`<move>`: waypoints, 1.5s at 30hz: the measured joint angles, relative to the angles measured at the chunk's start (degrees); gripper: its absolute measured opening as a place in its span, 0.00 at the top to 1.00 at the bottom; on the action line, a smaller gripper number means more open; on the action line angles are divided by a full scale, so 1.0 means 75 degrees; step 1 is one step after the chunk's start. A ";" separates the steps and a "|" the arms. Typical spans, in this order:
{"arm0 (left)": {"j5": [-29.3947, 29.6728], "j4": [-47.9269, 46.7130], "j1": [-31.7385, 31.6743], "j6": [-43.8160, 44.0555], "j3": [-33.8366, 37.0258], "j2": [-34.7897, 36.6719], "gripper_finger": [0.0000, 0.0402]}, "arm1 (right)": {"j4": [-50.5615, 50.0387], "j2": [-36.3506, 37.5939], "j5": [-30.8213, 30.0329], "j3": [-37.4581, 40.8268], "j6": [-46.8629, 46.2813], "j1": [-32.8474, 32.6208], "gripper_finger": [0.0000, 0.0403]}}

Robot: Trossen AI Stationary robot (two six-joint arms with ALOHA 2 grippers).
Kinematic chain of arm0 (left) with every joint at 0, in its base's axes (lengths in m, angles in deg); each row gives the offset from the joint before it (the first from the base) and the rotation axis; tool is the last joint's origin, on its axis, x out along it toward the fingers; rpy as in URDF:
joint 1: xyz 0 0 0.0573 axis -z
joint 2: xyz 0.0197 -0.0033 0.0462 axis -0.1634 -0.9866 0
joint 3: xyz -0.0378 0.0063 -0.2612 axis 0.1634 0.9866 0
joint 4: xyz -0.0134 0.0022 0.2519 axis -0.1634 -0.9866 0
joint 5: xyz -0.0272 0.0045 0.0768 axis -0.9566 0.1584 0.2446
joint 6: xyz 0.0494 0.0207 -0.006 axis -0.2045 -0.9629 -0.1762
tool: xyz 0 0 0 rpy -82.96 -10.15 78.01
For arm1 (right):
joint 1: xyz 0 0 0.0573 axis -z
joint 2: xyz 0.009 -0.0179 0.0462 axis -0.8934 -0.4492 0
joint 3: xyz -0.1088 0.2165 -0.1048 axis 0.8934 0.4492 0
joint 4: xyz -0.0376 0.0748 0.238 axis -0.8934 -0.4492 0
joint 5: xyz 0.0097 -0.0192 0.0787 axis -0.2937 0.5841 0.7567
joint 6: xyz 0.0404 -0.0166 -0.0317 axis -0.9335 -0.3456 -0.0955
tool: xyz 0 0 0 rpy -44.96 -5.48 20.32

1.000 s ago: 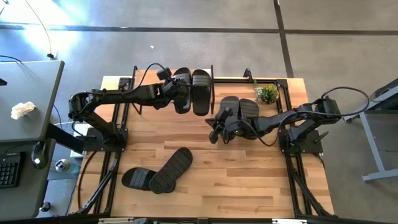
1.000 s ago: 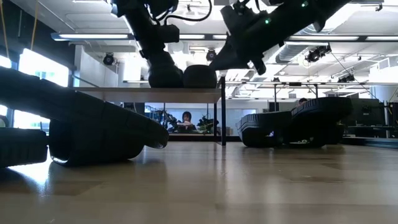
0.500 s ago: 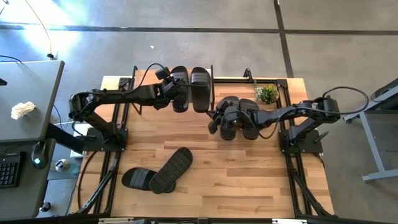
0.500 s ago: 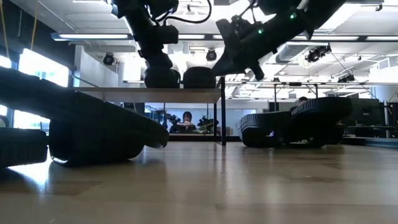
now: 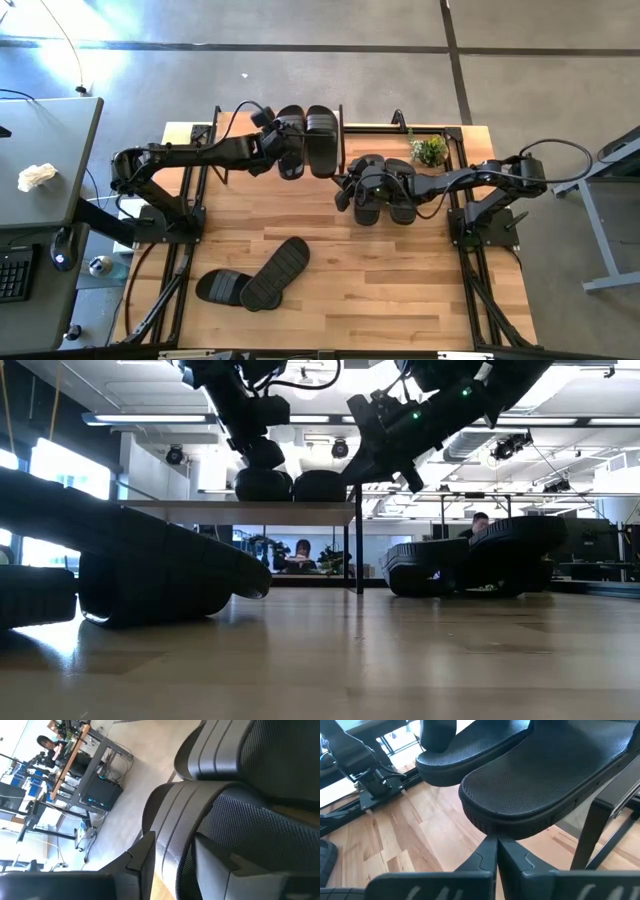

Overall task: Pick and place slides into the shelf
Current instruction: Adjust the black slippers on the shelf, then move the black slipper to the center of the table

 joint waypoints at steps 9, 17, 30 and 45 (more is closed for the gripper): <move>0.0003 -0.0128 0.0000 0.0000 0.0000 0.0000 0.69 | -0.0017 0.0000 0.0188 0.0000 0.0005 0.0000 1.00; 0.0067 -0.0128 0.0000 0.0002 0.0000 0.0000 0.63 | -0.0023 0.0000 0.0363 0.0000 0.0017 0.0000 0.96; 0.0113 -0.0146 0.0046 0.0006 -0.0003 0.0128 0.45 | -0.0025 0.0000 0.0643 0.0000 -0.0323 -0.0007 0.86; -0.0314 -0.1221 0.1131 0.1311 0.0000 0.1431 0.42 | 0.0008 0.0074 0.3226 0.0000 -0.0365 -0.0412 0.86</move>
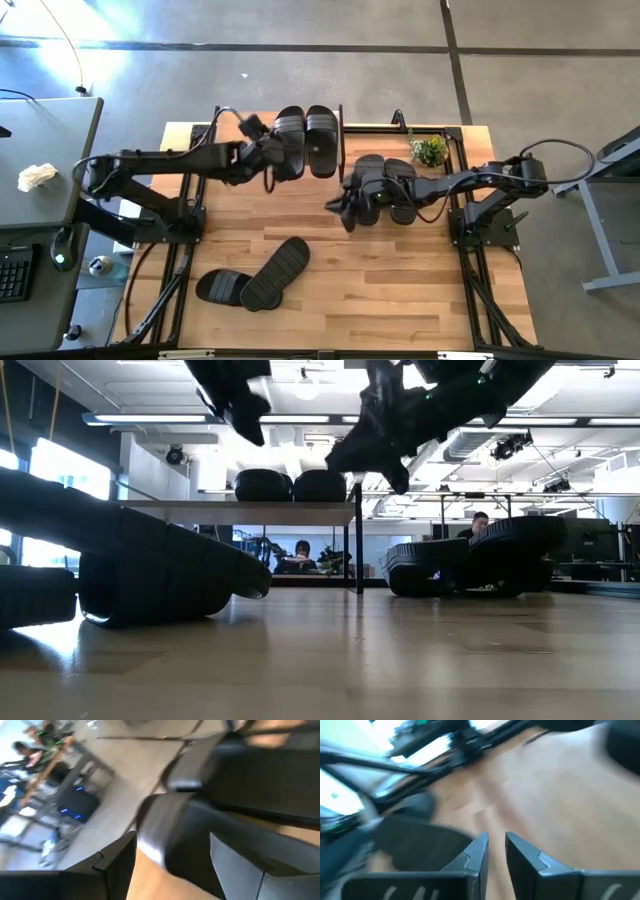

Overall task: Pick and place slides into the shelf
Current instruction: Move the black slipper to the center of the table

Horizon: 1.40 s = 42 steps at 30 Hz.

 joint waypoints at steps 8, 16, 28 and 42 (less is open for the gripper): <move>-0.2377 -0.0178 0.1736 0.0535 -0.0003 0.1128 0.49 | 0.0124 0.0226 0.3100 -0.0006 -0.1606 -0.0247 0.86; -0.6314 -0.0103 0.3065 0.3077 -0.0003 0.1723 0.53 | 0.0782 0.1107 0.3525 -0.0006 -0.2168 -0.0888 0.86; -0.7006 -0.0119 0.4907 0.5056 0.0000 0.1252 0.60 | -0.0710 0.3003 0.1610 -0.0006 -0.1637 -0.1751 0.86; -0.4440 -0.1868 0.6318 0.6694 -0.0006 0.0817 0.67 | -0.4470 0.4772 -0.1284 -0.0001 -0.1929 -0.2933 0.86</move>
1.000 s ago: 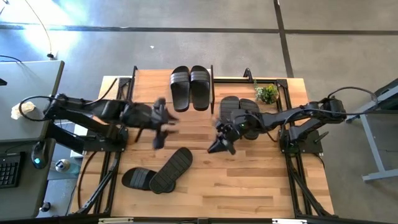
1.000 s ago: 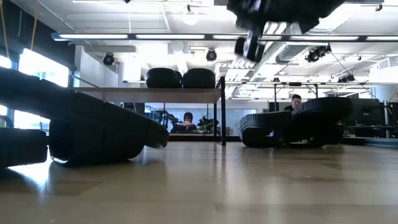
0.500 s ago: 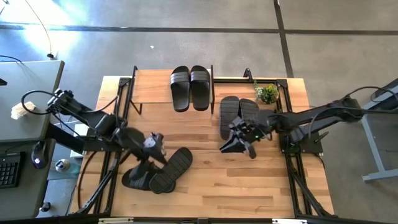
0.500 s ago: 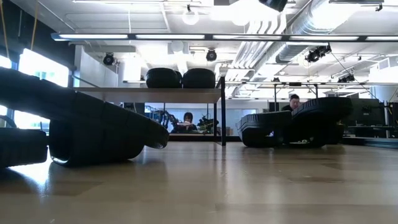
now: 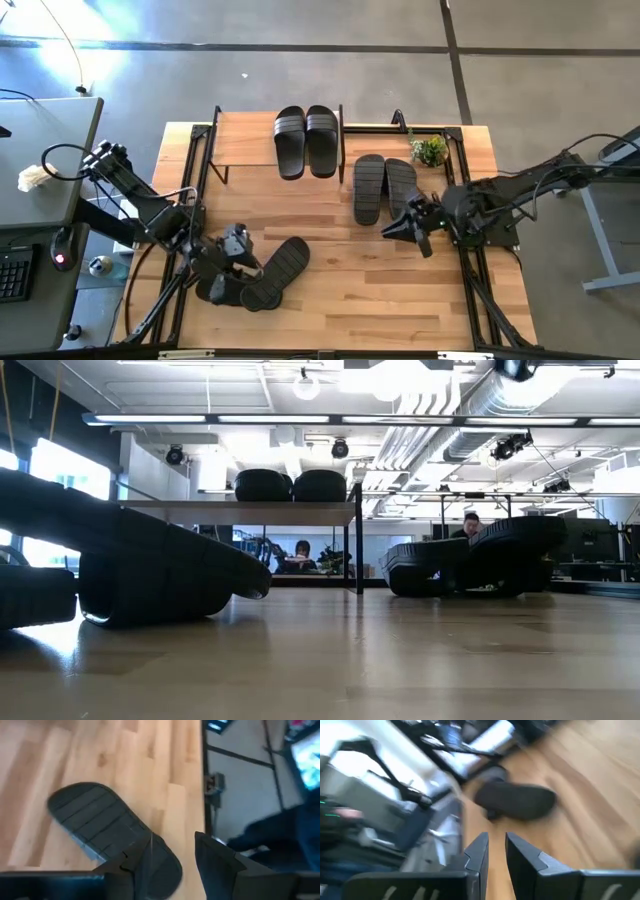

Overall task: Pick and place slides into the shelf
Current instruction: Move the black slipper to the center of the table

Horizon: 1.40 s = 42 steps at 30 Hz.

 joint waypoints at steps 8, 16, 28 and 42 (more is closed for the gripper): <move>0.0515 -0.0329 0.0099 0.0341 0.0024 -0.0216 0.68 | -0.0658 -0.0408 -0.0829 0.0001 -0.0085 -0.0457 0.86; 0.0525 -0.0707 0.0102 0.0427 0.0023 -0.0428 0.69 | -0.0730 -0.1495 -0.1392 0.0001 0.0613 -0.0749 0.86; 0.0861 -0.0995 0.0102 0.0487 0.0029 -0.0636 0.68 | -0.2160 -0.2550 -0.4083 0.0001 0.2497 -0.0720 0.86; 0.1454 -0.1740 0.0101 0.1017 0.0027 -0.1303 0.68 | -0.1649 -0.2803 -0.2474 0.0001 0.5605 -0.0206 0.77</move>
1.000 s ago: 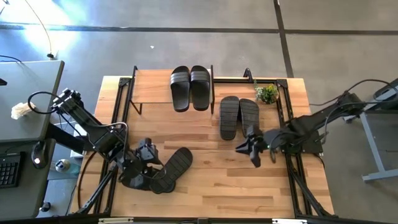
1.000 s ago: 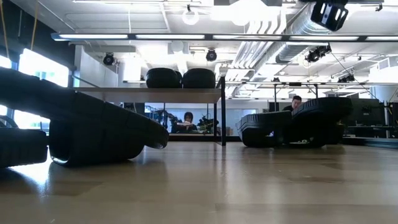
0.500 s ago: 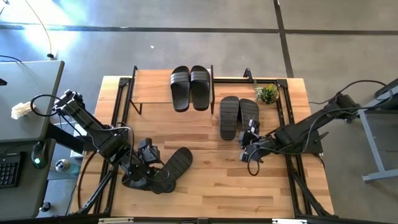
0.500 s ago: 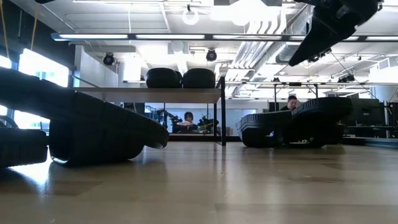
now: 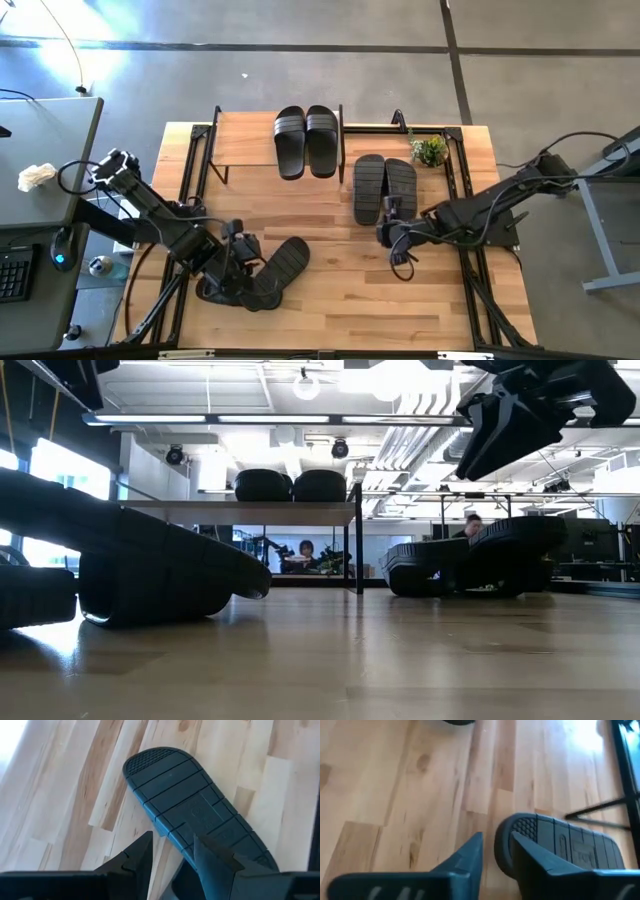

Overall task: Pick and place slides into the shelf
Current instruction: Move the black slipper to the center of the table

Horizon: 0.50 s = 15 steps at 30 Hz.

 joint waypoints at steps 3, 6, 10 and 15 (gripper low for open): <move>-0.0002 -0.0017 0.0001 0.0000 0.0000 -0.0221 0.68 | -0.0004 0.0000 0.0023 0.0000 0.0457 0.0054 0.66; 0.0000 -0.0042 0.0001 -0.0001 0.0000 -0.0418 0.68 | 0.0021 0.0000 -0.0447 0.0000 0.0981 0.0050 0.54; 0.0071 -0.0126 0.0000 -0.0004 0.0000 -0.0649 0.68 | 0.0169 -0.0290 -0.1151 0.0000 0.1548 -0.0066 0.45; 0.0239 -0.0207 -0.0002 -0.0012 -0.0003 -0.0817 0.68 | 0.0218 -0.1138 -0.1368 0.0000 0.1510 -0.0231 0.43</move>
